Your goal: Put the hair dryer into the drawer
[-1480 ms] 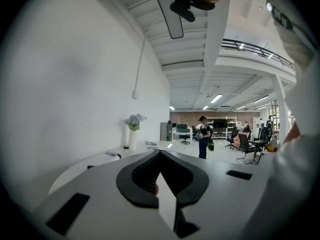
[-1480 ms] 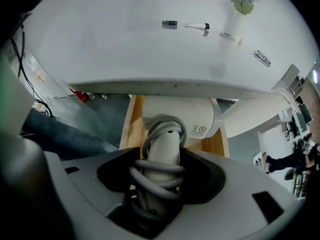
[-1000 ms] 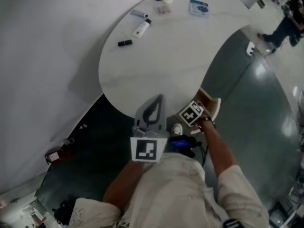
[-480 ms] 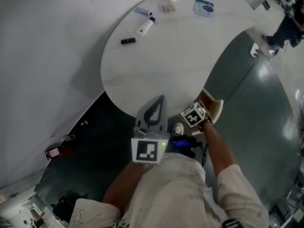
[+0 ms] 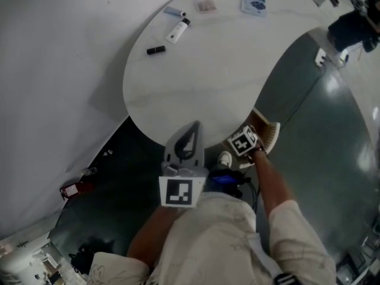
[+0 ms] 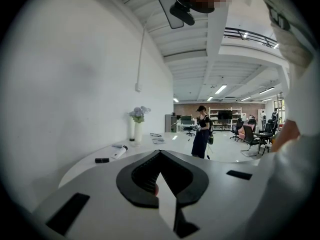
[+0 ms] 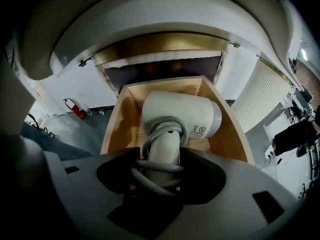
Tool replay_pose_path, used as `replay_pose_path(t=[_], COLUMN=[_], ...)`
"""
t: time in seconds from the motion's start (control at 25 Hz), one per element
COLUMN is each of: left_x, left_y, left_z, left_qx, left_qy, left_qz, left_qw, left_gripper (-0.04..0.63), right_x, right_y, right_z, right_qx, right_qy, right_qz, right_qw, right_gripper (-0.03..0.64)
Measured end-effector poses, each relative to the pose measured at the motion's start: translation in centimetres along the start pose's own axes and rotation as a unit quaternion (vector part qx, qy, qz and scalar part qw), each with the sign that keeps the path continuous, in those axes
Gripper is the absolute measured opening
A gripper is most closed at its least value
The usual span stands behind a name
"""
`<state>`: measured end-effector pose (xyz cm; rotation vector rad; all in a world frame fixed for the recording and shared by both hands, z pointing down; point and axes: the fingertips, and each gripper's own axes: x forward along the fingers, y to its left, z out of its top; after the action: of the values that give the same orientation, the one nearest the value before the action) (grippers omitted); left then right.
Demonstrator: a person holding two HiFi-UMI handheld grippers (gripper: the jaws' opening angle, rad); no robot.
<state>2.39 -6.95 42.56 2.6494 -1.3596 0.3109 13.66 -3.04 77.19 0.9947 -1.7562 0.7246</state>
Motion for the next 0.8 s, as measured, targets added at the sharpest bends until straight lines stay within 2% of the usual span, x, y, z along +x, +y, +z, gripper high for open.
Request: replay_pose_path(t=[0.32, 0.52, 0.8], left_x=[0.0, -0.1, -0.1], left_y=[0.5, 0.6, 0.7], left_z=[-0.5, -1.0, -1.5], left_qx=[0.005, 0.010, 0.014], left_qy=[0.013, 0.024, 0.032], left_qz=[0.012, 0.017, 0.021], left_qw=[0.9998, 0.9995, 0.9991], left_gripper=[0.002, 0.002, 0.002], right_x=[1.6, 2.3, 2.5], right_y=[-0.8, 0.4, 0.5], right_z=[-0.2, -0.3, -0.6], right_qx=[0.035, 0.031, 0.030], right_qy=[-0.005, -0.005, 0.002], right_qz=[0.019, 0.062, 0.073], right_qw=[0.999, 0.998, 0.997], right_gripper=[0.256, 0.257, 0.258])
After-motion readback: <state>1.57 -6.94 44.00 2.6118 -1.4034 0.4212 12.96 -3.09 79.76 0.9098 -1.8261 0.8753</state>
